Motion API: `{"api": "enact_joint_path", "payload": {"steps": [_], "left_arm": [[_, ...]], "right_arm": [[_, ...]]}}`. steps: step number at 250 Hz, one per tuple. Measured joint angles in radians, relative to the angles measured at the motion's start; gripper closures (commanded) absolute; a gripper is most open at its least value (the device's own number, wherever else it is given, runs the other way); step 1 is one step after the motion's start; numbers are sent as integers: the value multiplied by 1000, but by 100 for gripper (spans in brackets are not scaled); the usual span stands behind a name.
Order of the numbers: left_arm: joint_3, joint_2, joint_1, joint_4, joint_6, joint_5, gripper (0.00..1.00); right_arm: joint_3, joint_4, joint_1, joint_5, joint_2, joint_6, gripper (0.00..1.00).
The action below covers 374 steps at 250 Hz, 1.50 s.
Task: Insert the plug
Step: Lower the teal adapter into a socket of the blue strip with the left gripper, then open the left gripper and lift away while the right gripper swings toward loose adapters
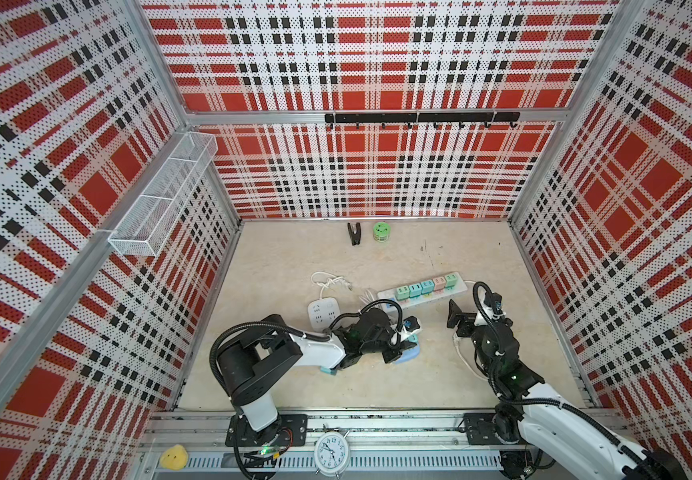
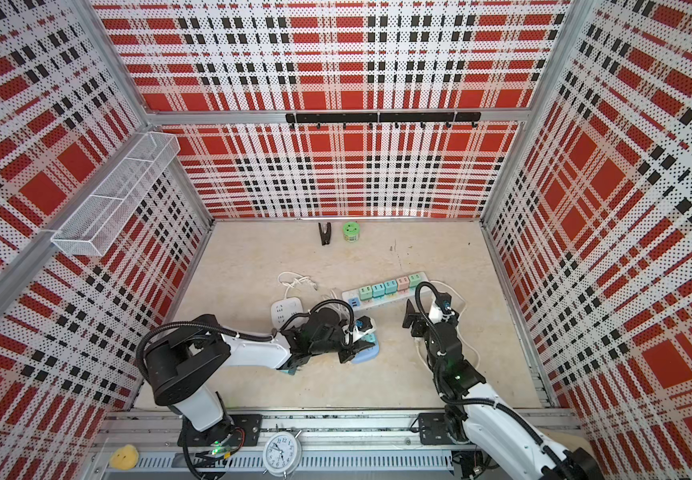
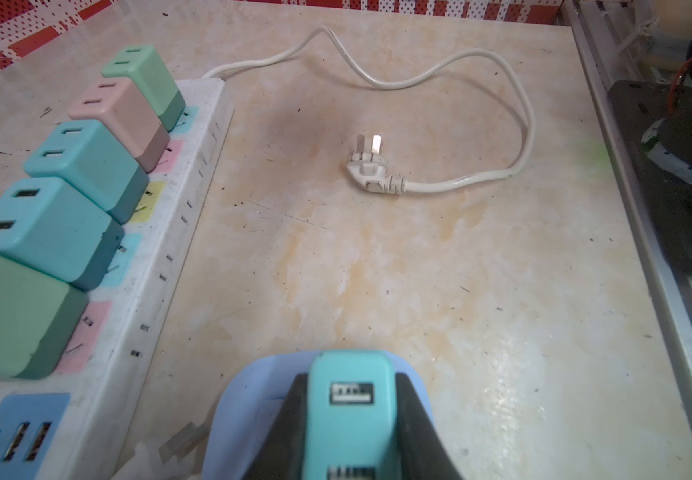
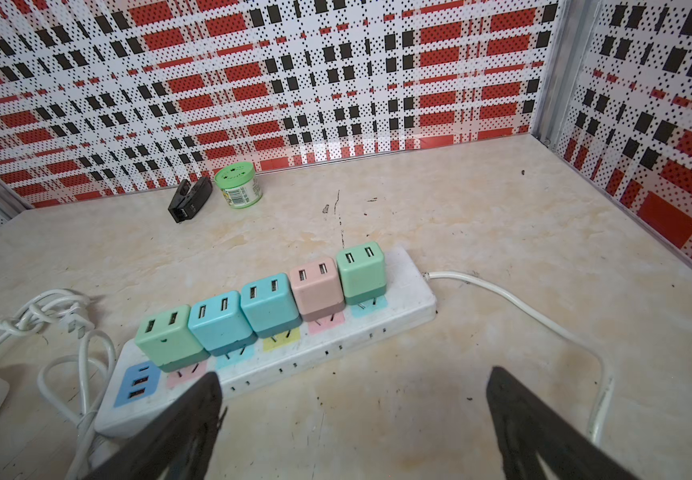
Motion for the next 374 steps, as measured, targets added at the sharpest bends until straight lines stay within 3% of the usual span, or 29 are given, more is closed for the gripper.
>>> {"api": "enact_joint_path", "payload": {"steps": [137,172,178,182,185,213,247,289,333,374], "left_arm": [[37,33,-16,-26,-38,-57,100],[37,26,-16,-36,-51,-65,57],[37,20,-17,-39,-52,-70,35],[37,16,-18,-48,-51,-74,5],[37,11,-18,-63,-52,-78,0],[3,-33,-20,-164,-50,-95,1],[4,-183,-20,-298,-39,-123,1],[9,-466,11,-355,-21,-179,1],[-34,-683,196,-316,-95,-206,1],[-118,-755,403,-287,-270,-197,1]], "right_arm": [[0,-1,0,0,13,0,0],[0,-1,0,0,13,0,0],[0,-1,0,0,13,0,0],[0,-1,0,0,13,0,0],[0,0,0,0,13,0,0],[0,-2,0,0,13,0,0],[16,-51,0,-3,3,1,0],[90,-93,0,-90,-19,3,15],[156,-42,8,-195,39,3,20],[210,79,95,-246,237,-23,19]]}}
